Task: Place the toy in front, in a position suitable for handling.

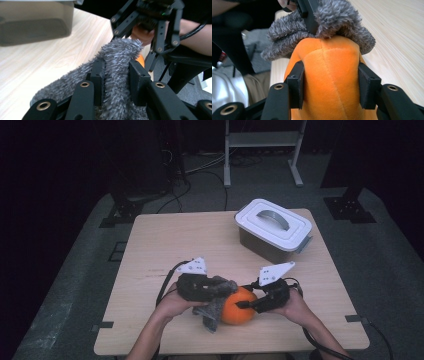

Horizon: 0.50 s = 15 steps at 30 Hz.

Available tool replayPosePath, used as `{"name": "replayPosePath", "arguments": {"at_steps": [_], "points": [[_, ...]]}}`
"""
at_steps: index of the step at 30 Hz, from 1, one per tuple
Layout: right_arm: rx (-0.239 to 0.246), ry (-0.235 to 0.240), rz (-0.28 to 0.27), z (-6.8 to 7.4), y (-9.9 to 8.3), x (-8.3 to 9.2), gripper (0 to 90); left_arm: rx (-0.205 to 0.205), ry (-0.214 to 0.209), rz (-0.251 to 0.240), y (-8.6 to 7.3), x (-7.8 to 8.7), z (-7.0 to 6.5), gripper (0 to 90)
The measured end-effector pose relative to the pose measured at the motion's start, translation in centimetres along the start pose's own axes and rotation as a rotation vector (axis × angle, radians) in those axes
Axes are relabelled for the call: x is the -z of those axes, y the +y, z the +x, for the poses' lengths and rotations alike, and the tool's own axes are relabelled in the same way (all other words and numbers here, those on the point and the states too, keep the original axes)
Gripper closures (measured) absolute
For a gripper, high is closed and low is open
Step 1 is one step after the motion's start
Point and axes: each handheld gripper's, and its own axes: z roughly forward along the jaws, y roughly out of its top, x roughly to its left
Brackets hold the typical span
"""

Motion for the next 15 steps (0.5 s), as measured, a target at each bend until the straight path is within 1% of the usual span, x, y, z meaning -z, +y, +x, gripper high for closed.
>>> {"name": "replayPosePath", "arguments": {"at_steps": [1, 3, 4, 5, 6, 8, 11, 14, 15], "points": [[0.009, 0.025, -0.01, 0.0, 0.6, -0.8, 47.5, -0.006, -0.004, -0.004, 0.0, 0.7, -0.1, 68.3], [0.014, 0.031, -0.007, 0.1, 0.7, -1.1, 47.0, -0.006, -0.009, -0.003, -0.2, 0.9, -0.1, 68.3], [0.023, 0.037, 0.014, 0.1, 0.9, -1.6, 46.0, -0.002, -0.013, 0.005, -0.5, 0.8, 0.0, 68.3], [0.054, 0.034, 0.064, 0.2, 0.9, -2.5, 45.0, 0.003, -0.016, 0.017, -0.9, 0.4, 0.1, 68.3], [0.054, 0.034, 0.064, 0.2, 0.9, -2.5, 45.0, 0.003, -0.016, 0.017, -0.9, 0.4, 0.1, 68.3], [0.056, 0.043, 0.066, 0.1, 0.7, -2.5, 44.6, 0.025, -0.024, -0.001, -1.5, 0.1, 0.5, 68.3], [0.053, 0.055, 0.076, -0.3, 0.1, -1.9, 44.2, 0.04, -0.027, 0.003, -1.9, -0.3, 0.9, 68.2], [0.061, 0.066, 0.078, -0.6, -0.7, -1.1, 43.5, 0.05, -0.034, 0.009, -2.3, -0.8, 1.0, 68.1], [0.053, 0.069, 0.078, -0.7, -1.1, -0.8, 43.2, 0.05, -0.036, 0.012, -2.3, -0.8, 1.0, 68.1]]}}
